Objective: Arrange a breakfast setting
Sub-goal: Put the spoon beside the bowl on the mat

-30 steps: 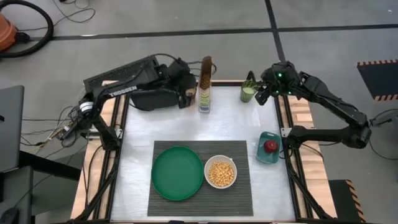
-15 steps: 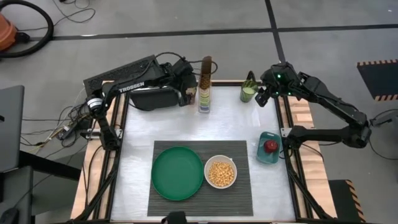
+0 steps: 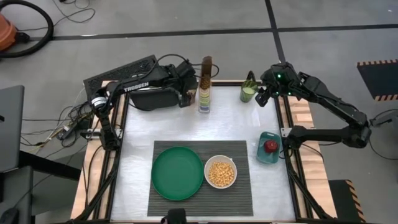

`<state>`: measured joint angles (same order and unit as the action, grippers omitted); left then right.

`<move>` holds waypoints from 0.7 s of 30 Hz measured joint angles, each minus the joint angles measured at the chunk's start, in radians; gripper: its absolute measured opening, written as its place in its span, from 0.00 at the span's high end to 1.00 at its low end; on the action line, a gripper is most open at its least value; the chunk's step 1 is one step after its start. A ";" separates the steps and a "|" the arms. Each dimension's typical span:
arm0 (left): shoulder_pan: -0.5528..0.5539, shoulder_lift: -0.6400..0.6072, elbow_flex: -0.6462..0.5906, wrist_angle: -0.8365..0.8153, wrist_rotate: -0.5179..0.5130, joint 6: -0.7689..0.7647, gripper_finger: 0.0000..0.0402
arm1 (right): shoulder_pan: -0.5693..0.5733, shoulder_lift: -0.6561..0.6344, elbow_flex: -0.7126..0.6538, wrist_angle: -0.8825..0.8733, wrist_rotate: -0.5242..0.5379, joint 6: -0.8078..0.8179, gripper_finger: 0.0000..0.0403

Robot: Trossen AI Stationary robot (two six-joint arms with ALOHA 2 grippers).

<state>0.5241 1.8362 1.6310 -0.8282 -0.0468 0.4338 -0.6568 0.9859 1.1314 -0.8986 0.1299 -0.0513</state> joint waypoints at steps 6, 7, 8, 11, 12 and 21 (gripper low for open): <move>0.006 0.000 0.000 -0.009 -0.014 0.008 0.49 | 0.000 0.000 0.000 -0.006 0.000 0.000 0.48; 0.006 0.000 0.000 -0.009 -0.016 0.011 0.52 | 0.000 0.000 0.000 -0.007 0.000 0.000 0.48; 0.006 0.000 0.000 -0.005 -0.023 0.011 0.54 | 0.000 0.000 0.000 -0.008 0.000 -0.001 0.48; 0.009 0.000 0.000 -0.003 -0.029 0.010 0.61 | 0.000 0.000 0.000 -0.007 0.000 -0.001 0.48; 0.009 0.000 0.000 -0.009 -0.028 0.010 0.63 | 0.000 0.000 0.000 -0.007 0.000 -0.001 0.48; 0.005 0.012 0.000 -0.021 -0.017 0.031 0.70 | 0.000 0.000 0.000 -0.007 0.002 -0.001 0.48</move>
<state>0.5291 1.8478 1.6306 -0.8488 -0.0643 0.4644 -0.6567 0.9859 1.1313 -0.9054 0.1316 -0.0521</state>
